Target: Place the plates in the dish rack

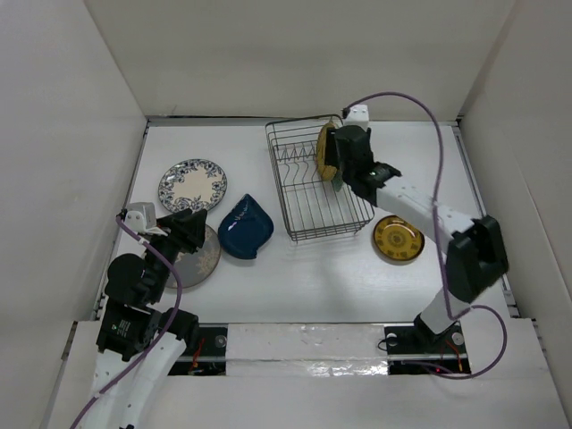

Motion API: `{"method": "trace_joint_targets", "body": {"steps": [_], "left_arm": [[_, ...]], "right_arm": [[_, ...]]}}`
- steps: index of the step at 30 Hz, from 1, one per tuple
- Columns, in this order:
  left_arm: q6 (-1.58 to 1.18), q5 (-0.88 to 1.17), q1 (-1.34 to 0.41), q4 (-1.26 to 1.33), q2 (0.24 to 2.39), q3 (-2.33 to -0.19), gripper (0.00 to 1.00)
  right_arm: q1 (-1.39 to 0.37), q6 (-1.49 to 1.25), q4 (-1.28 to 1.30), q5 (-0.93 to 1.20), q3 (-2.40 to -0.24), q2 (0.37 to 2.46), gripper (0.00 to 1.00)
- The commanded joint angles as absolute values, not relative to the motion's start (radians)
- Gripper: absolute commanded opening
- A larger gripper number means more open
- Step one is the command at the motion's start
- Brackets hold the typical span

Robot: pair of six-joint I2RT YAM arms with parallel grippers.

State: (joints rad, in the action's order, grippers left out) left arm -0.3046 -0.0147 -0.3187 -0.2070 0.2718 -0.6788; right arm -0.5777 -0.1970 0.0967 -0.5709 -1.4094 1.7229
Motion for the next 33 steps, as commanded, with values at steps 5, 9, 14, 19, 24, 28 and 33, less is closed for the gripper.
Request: {"method": "trace_joint_targets", "body": {"steps": [5, 9, 14, 19, 24, 28, 33], "left_arm": [[-0.307, 0.026, -0.316, -0.156, 0.235, -0.68, 0.39], [-0.307, 0.031, -0.316, -0.156, 0.21, -0.68, 0.39], [-0.31, 0.026, -0.337, -0.158, 0.184, -0.68, 0.39], [-0.308, 0.017, -0.356, -0.164, 0.178, -0.683, 0.39], [-0.308, 0.008, -0.356, -0.167, 0.152, -0.684, 0.39], [-0.308, 0.008, -0.356, -0.167, 0.144, -0.684, 0.39], [-0.308, 0.009, -0.356, -0.167, 0.144, -0.686, 0.39]], "right_arm": [[-0.427, -0.464, -0.092, -0.485, -0.918, 1.206, 0.0], [-0.189, -0.674, -0.033, -0.385, -0.593, 0.967, 0.0], [0.081, -0.733, 0.096, -0.249, -0.344, 0.699, 0.33], [0.3, -0.752, 0.097, 0.029, -0.295, 0.747, 0.63], [0.336, -0.755, 0.034, 0.124, -0.281, 0.932, 0.62], [0.336, -0.747, -0.026, 0.172, -0.276, 0.991, 0.58], [0.336, -0.742, -0.08, 0.155, -0.27, 1.051, 0.21]]}}
